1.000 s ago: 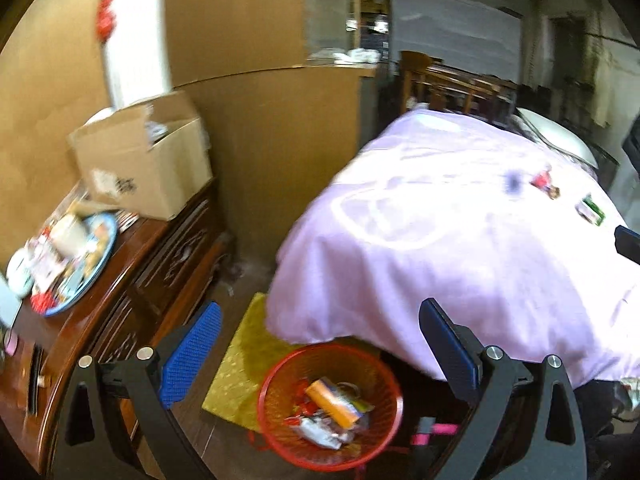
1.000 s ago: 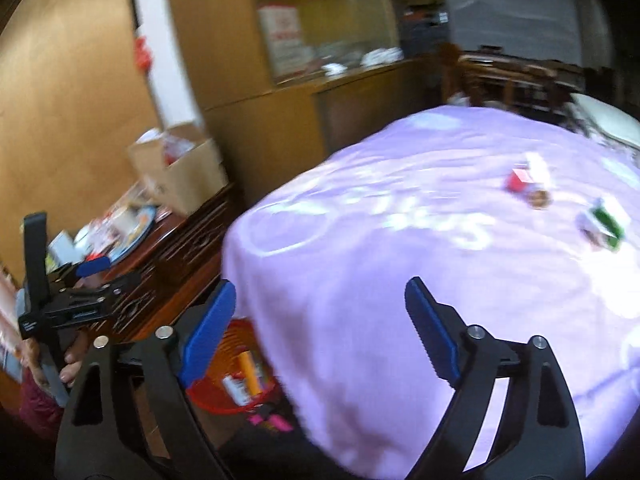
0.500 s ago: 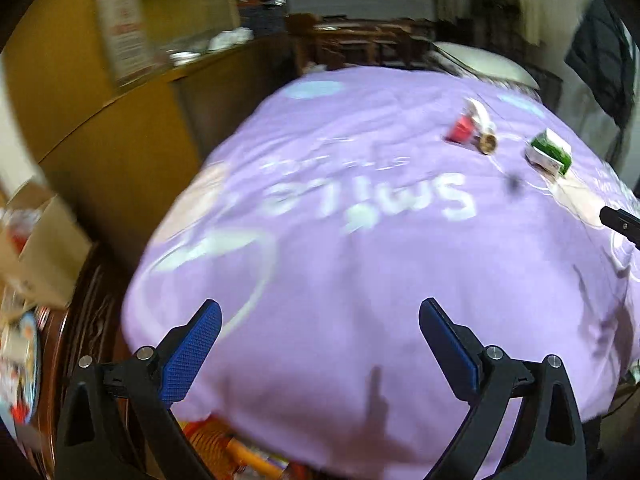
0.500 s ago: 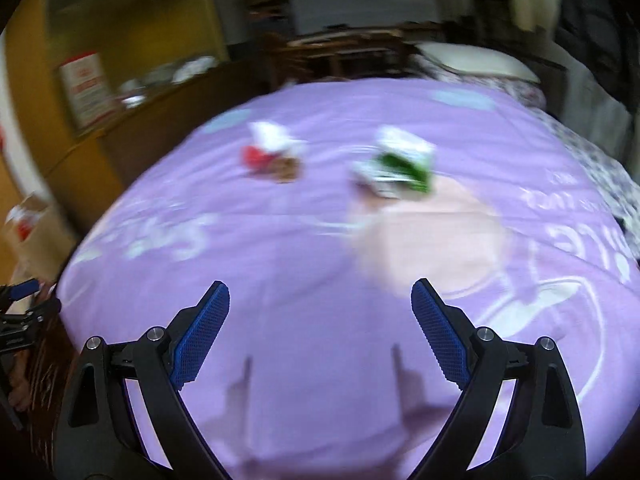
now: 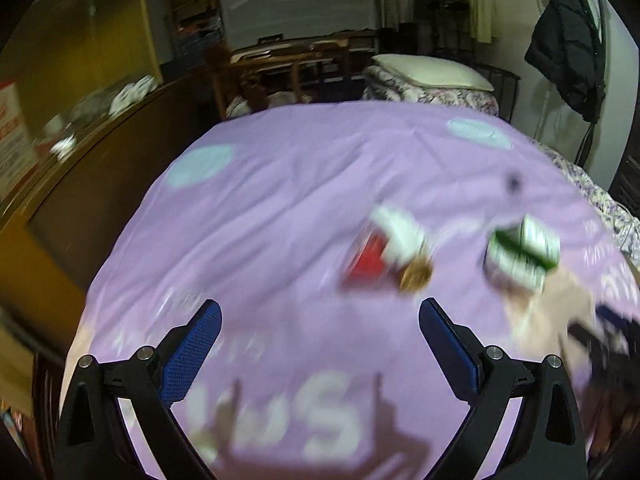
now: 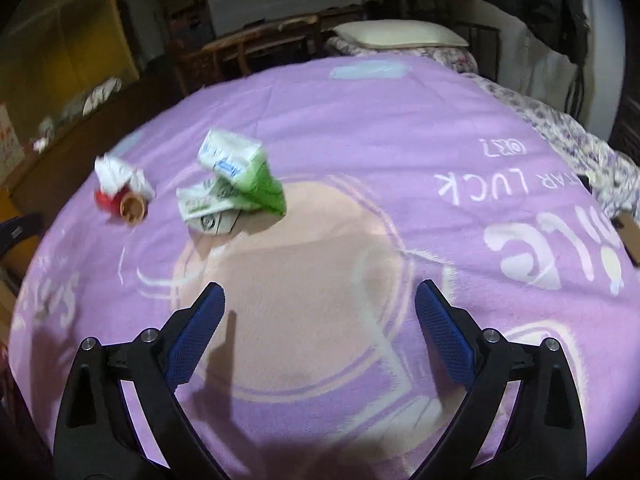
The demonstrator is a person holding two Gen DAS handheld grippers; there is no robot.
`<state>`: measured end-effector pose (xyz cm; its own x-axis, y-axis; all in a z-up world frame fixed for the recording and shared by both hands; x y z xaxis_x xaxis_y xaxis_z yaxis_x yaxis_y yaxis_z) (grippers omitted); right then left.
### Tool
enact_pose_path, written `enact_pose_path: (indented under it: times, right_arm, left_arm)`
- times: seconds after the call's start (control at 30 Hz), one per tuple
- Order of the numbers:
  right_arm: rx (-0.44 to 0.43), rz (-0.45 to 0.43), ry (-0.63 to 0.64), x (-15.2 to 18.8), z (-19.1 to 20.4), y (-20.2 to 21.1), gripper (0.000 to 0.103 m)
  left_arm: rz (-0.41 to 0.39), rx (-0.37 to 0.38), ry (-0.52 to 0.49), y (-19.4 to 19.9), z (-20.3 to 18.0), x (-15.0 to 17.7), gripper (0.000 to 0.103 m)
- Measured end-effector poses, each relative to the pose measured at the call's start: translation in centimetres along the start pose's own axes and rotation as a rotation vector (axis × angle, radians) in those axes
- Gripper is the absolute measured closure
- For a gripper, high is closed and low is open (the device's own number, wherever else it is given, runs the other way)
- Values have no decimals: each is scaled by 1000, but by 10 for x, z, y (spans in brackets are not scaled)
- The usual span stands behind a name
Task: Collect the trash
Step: 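Grasp the clear round container with red contents with the left tool and lift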
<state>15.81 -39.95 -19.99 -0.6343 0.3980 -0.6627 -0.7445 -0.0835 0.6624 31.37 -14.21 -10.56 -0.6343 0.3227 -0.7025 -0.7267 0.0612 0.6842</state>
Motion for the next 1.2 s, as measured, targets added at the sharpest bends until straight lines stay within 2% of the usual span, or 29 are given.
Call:
enact_pose_path:
  times: [0.1,0.17,0.23,0.33,0.43,0.57,0.7,0.83,0.97,1.07,1.1,1.13,1.17,1.2]
  right_arm:
    - [-20,9,-9,0,-1,-3,10]
    - [-19,26,-9,0,-1,-6,10]
    - [-24,26,-10,1,0,-5,10]
    - [-43,23,-30,2,-1,-3,10]
    - [-59,18,-45,2,-1,-1,10]
    - [-58,16,-43,3,0,0,10]
    - [-63,14,-44,3,-1,1,10]
    - [-68,16,-47,2,-4,0,10]
    - [-77,17,-55,2,-5,1,10]
    - [-92,9,-68,2,-8,2,10]
    - [-96,9,-71,1,-8,2,10]
    - [-100,8,-74,1,-8,2,10]
    - [-105,8,-77,1,-9,2,9]
    - [-111,8,-79,1,-10,2,9]
  left_arm:
    - [-12,14,-25,-23,-26,-27,6]
    - [0,-13,-50,-46,-43,-41,6]
    - [40,-58,-48,-73,-49,-47,6]
    - [100,-83,-11,-94,-36,-42,6]
    - [103,-75,41,-83,-1,-24,6]
    - [91,-150,71,-46,59,19,6]
    - [110,-145,108,-10,97,61,6]
    - [74,-88,115,23,95,83,6]
    - [39,-60,51,32,71,89,6]
    - [-17,-64,21,30,63,93,6]
    - [-57,-54,14,28,63,95,6]
    - [-133,-43,-1,20,64,97,6]
    - [-138,-65,-4,10,66,101,6]
    - [-102,-70,-3,-3,66,101,6]
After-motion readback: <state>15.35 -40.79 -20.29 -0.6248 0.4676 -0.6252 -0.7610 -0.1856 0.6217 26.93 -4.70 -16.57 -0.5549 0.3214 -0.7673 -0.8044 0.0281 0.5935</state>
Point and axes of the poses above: each gripper's, at about its wrist camera, not at the fingertips, and y roughly against the way its jaws point, z to its left, x to its underside, the point moved 4 cm from there along -y, roughly the way its jaws point, and after that the axes turned 7 degrees about -x, right-handed, at the moved point
